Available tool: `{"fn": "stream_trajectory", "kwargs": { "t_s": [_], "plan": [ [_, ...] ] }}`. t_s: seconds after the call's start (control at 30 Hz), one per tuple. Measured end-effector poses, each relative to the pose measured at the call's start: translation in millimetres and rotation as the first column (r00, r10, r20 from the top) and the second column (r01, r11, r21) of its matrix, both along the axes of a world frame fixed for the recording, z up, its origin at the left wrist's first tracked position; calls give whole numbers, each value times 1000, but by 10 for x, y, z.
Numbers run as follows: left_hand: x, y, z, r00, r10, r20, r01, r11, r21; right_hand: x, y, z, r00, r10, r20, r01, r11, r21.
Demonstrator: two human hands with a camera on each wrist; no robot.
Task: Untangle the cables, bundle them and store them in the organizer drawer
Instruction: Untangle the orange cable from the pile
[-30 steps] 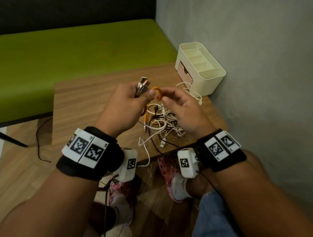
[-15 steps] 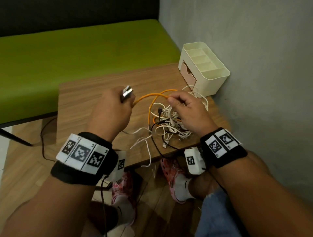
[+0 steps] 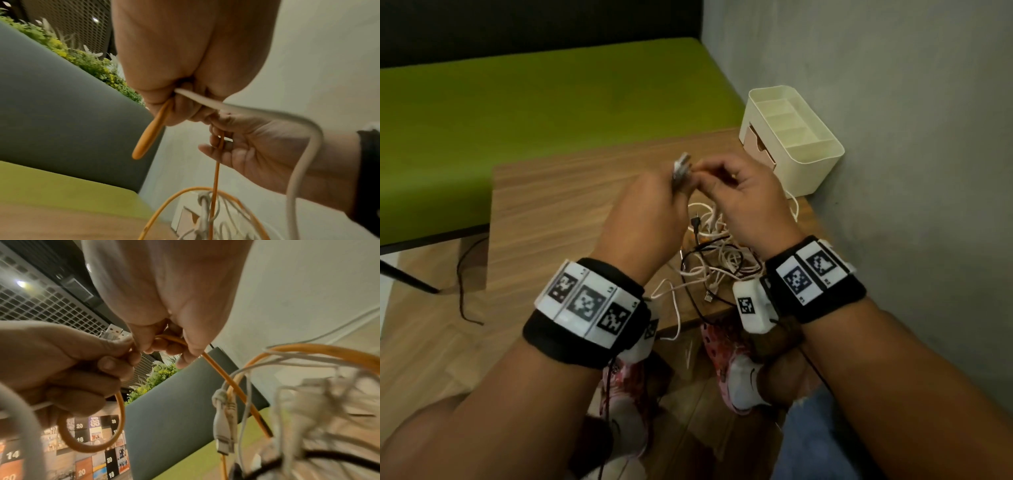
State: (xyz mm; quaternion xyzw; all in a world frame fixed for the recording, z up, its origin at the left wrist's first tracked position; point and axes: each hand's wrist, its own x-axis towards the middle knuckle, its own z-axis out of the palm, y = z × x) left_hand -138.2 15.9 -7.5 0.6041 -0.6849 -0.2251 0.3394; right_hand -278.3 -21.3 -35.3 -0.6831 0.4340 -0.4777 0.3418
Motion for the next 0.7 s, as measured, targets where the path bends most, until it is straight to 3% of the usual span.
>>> {"fn": "stream_trajectory", "kwargs": {
  "t_s": [0.13,0.3,0.37,0.43,0.5,0.57,0.63,0.7],
  "plan": [
    [102,-45,171,982,-6,-189,-14,994,-107,80,-22,134,998,23,63,-17,995,-102],
    [176,52,237,960,-26,-278,-2,995,-100,-27,112,-205,990,-12,-138,32,989,145],
    [209,76,162,964,-11,-265,-6,998,-63,-75,84,-255,992,-53,-116,76,975,207],
    [291,57,28,980,56,-192,-44,997,67,-103,54,-206,995,-98,-5,97,967,236],
    [391,38,-112,996,92,-12,-88,977,195,-146,40,-143,993,-111,46,98,971,219],
    [443,56,-152,980,103,169,-136,971,197,-165,52,-129,997,-75,17,71,979,192],
    [391,83,-81,982,118,147,-137,982,128,-149,63,-163,993,-33,-112,50,987,153],
    [312,79,-34,996,83,-10,-82,993,88,-100,77,-199,977,10,-211,16,992,124]
  ]
}}
